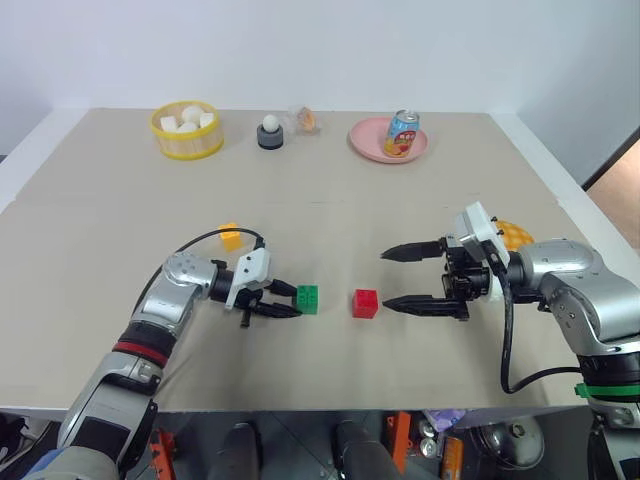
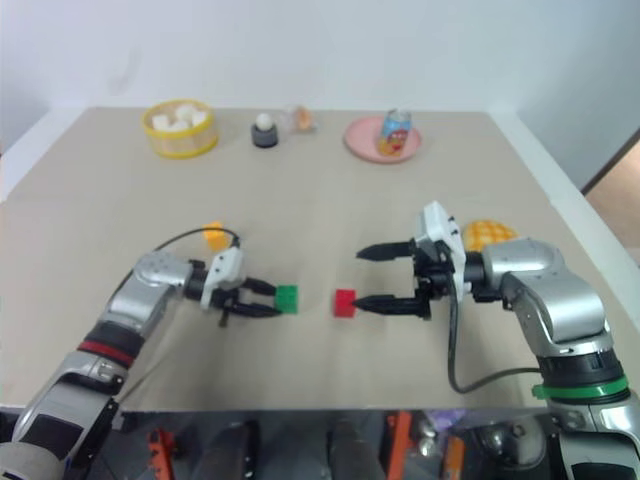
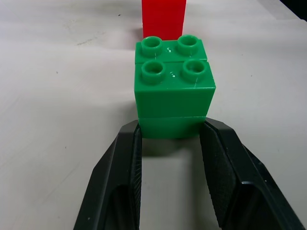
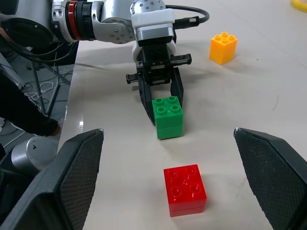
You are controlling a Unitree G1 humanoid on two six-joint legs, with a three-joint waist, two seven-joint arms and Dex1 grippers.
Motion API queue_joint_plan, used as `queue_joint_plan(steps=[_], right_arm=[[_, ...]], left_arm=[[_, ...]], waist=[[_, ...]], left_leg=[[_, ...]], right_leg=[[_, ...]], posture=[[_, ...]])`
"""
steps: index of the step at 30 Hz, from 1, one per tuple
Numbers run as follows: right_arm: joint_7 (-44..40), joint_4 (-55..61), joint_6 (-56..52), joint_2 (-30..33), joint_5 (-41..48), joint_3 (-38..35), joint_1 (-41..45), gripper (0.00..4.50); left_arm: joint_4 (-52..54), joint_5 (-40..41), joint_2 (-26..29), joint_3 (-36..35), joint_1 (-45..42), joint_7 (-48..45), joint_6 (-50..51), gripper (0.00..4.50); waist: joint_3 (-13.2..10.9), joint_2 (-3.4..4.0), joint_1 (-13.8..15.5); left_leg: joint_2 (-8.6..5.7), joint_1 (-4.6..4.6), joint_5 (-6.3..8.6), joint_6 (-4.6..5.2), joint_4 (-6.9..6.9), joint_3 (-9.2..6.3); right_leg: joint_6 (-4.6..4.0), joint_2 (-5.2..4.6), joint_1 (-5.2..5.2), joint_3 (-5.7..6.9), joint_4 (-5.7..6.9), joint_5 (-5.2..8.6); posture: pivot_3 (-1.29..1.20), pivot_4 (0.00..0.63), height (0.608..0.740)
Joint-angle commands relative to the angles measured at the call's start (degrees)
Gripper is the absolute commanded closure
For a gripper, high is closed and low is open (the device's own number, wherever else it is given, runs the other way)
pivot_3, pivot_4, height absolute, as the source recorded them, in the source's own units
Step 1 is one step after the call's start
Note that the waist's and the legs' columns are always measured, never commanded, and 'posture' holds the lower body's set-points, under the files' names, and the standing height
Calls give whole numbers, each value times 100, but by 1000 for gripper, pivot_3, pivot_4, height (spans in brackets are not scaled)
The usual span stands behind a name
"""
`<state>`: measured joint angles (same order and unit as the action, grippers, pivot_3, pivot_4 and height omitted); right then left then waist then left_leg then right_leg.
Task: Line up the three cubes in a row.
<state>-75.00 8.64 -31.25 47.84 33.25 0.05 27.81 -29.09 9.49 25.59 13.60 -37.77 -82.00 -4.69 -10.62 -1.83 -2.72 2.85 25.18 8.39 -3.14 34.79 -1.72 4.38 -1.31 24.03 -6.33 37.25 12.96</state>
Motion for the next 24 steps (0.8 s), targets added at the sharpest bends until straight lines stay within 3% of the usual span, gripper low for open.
queue_joint_plan(steps=[1, 24], right_arm=[[-9, 20, 84, -7, -10, -50, 122, 0], [47, 28, 82, -21, -17, -62, 138, 0]], left_arm=[[75, 69, 41, -85, 4, -50, -85, 3276], [-79, -75, -133, -32, -6, 122, -268, 3276]], waist=[[0, 0, 0], [0, 0, 0]], left_leg=[[0, 0, 0, 0, 0, 0], [0, -1, 0, 0, 1, 0]], right_leg=[[0, 0, 0, 0, 0, 0], [1, 0, -2, 0, 1, -1]], posture=[[0, 150, 740], [0, 150, 740]])
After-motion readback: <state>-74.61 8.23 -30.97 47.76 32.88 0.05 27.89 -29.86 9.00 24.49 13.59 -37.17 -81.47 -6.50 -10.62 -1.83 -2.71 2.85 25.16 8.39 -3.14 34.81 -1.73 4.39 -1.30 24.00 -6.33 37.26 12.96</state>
